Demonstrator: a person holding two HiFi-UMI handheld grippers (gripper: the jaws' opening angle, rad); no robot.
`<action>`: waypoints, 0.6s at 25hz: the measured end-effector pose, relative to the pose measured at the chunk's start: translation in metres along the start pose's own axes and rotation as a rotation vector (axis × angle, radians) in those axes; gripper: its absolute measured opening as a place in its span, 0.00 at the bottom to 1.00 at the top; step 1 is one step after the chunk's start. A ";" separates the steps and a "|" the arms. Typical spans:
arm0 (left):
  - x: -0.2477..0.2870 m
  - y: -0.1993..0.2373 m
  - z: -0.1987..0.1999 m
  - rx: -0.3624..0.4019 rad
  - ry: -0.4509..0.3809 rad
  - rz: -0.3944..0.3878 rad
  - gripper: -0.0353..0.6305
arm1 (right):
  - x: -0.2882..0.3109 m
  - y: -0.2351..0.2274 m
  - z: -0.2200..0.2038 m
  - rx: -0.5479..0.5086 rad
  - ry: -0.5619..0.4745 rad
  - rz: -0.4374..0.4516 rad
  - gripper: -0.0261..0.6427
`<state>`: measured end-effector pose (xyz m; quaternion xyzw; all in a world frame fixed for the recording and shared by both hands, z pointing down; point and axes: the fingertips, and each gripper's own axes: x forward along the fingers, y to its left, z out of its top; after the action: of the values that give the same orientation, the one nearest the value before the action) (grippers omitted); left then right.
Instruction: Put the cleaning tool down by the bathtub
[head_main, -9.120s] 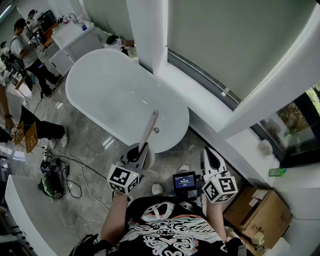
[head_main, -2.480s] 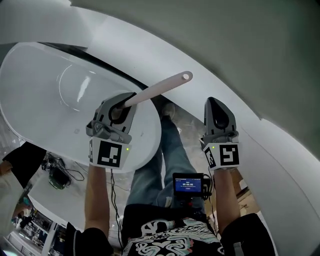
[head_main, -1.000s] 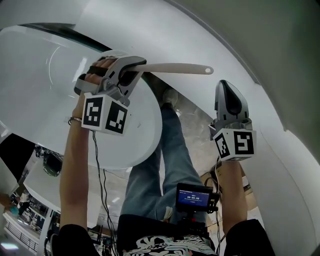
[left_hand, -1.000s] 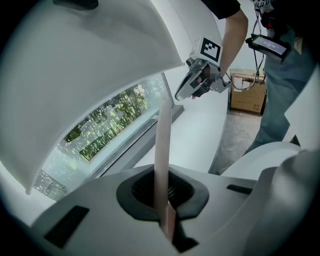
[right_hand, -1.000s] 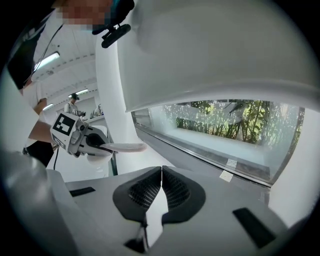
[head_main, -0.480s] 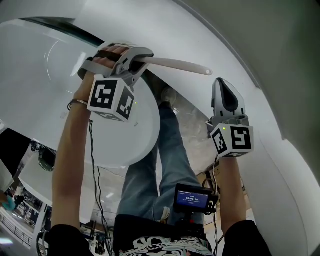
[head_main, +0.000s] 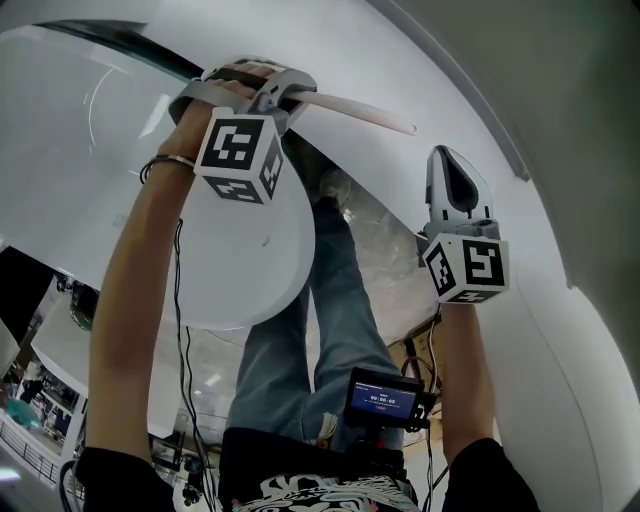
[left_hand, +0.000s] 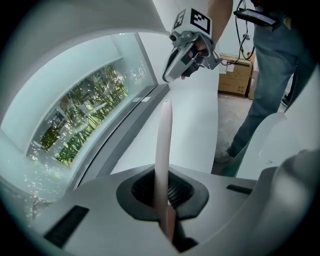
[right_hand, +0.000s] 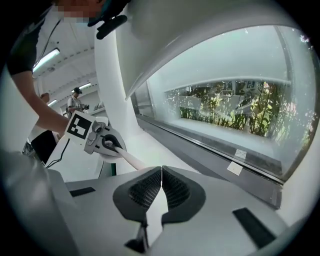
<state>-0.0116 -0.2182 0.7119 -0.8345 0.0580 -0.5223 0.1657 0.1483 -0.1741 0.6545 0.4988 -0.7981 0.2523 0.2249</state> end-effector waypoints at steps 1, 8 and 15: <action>0.004 -0.001 0.000 -0.001 -0.003 -0.010 0.07 | 0.000 0.000 -0.002 0.001 0.004 0.000 0.08; 0.029 -0.009 0.004 0.044 -0.018 -0.046 0.07 | 0.005 0.001 -0.014 0.005 0.032 0.011 0.08; 0.045 -0.009 0.003 0.069 -0.014 -0.044 0.07 | 0.007 -0.004 -0.021 0.014 0.039 -0.005 0.08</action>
<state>0.0106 -0.2214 0.7517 -0.8330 0.0204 -0.5216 0.1832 0.1514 -0.1673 0.6762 0.4973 -0.7906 0.2668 0.2377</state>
